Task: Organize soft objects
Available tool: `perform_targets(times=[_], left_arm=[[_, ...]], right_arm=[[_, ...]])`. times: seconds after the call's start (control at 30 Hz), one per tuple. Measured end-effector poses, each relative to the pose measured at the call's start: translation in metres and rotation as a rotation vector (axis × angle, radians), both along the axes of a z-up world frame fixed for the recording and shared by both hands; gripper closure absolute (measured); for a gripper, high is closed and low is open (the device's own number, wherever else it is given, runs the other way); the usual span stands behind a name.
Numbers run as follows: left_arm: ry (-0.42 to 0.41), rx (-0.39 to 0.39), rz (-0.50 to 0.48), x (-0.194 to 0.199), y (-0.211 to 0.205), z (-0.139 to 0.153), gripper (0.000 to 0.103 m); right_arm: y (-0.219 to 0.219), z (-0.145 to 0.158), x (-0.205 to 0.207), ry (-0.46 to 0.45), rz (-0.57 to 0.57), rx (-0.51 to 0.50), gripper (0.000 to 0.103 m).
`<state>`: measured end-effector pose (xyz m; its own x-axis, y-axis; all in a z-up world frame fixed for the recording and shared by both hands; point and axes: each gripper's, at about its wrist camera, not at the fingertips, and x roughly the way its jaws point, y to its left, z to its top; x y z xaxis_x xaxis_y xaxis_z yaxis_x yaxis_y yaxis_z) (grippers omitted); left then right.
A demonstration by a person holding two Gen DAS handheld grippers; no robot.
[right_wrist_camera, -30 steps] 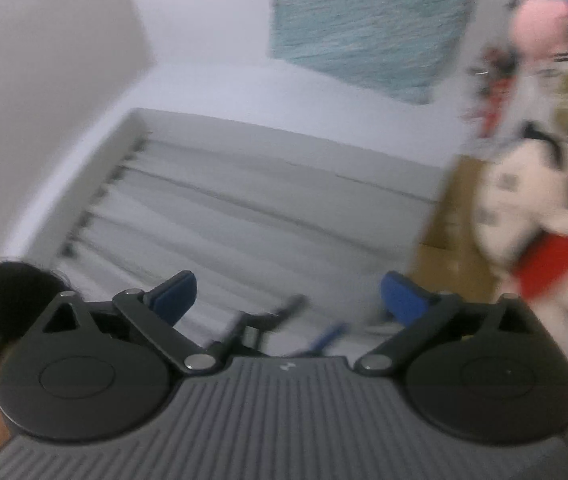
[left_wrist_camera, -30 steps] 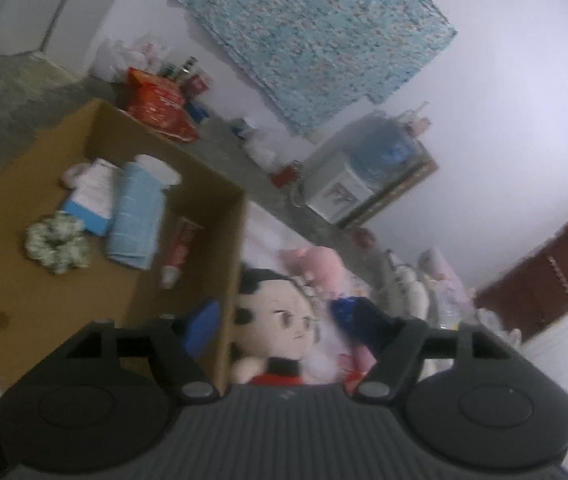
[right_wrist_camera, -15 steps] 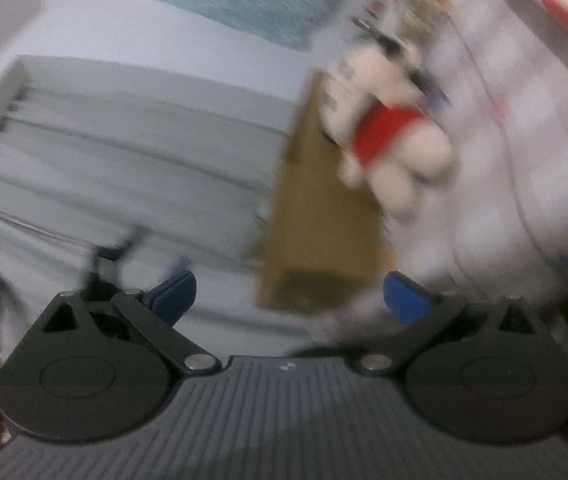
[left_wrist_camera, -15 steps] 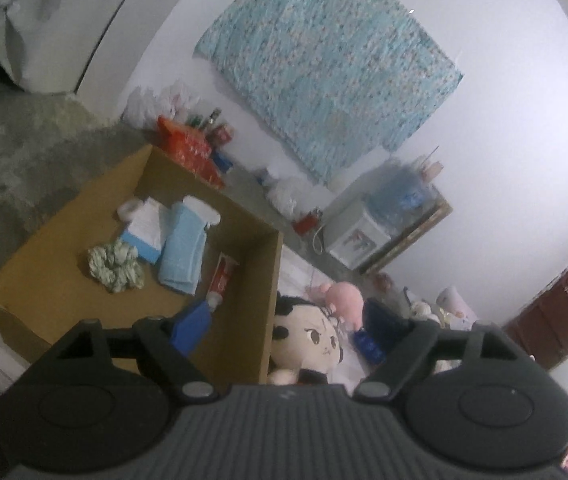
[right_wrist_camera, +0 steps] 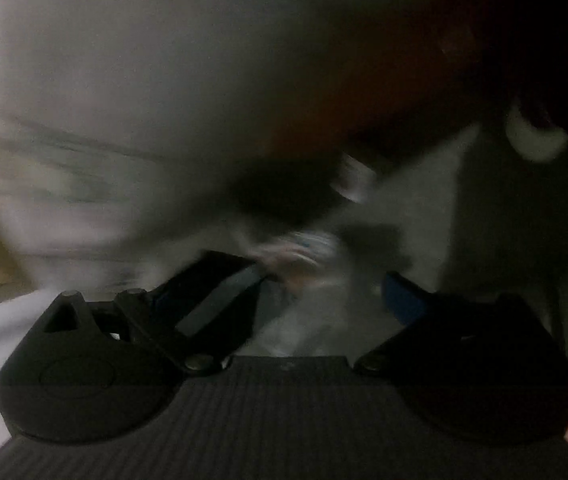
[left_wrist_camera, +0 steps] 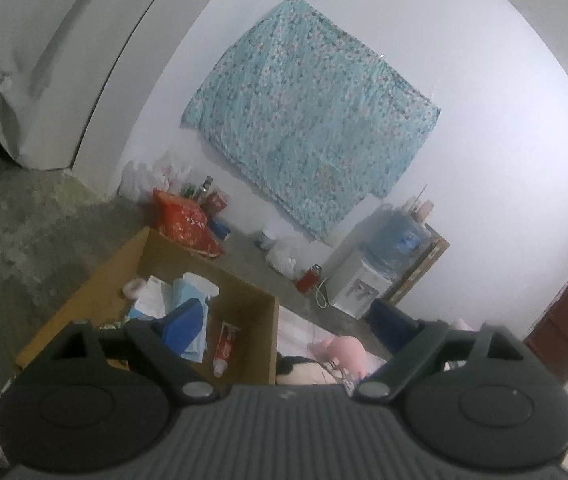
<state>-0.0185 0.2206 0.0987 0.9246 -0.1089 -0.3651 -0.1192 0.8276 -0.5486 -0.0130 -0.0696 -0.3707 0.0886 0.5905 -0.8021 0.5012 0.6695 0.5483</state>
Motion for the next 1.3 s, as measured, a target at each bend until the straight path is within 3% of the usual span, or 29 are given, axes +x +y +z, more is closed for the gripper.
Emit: perform_targets(times=[0.17, 0.3, 0.37, 0.57, 0.77, 1.03, 1.13, 1.3], left_arm=[[-0.013, 0.019, 0.002, 0.0, 0.006, 0.002, 0.012], [-0.008, 0.024, 0.023, -0.004, 0.015, -0.002, 0.011], [-0.004, 0.041, 0.037, -0.008, 0.018, -0.005, 0.011], [0.065, 0.031, 0.04, -0.003, 0.028, -0.018, 0.011], [0.117, 0.07, 0.032, 0.004, 0.027, -0.032, 0.011], [0.201, 0.076, 0.046, 0.015, 0.035, -0.055, 0.011], [0.218, 0.08, 0.057, 0.017, 0.039, -0.06, 0.011], [0.238, 0.076, 0.073, 0.02, 0.044, -0.067, 0.011]], right_arm=[[0.047, -0.079, 0.0, 0.078, -0.003, -0.165, 0.007], [0.082, -0.116, 0.008, -0.009, 0.127, -0.316, 0.008], [0.095, -0.132, 0.015, -0.057, 0.119, -0.349, 0.009], [0.118, -0.164, 0.031, -0.085, -0.074, -0.358, 0.01], [0.119, -0.195, 0.041, -0.018, -0.258, -0.371, 0.014], [0.114, -0.227, 0.044, 0.051, -0.296, -0.388, 0.02], [0.115, -0.234, 0.046, 0.078, -0.315, -0.367, 0.03], [0.12, -0.237, 0.05, 0.077, -0.323, -0.372, 0.028]])
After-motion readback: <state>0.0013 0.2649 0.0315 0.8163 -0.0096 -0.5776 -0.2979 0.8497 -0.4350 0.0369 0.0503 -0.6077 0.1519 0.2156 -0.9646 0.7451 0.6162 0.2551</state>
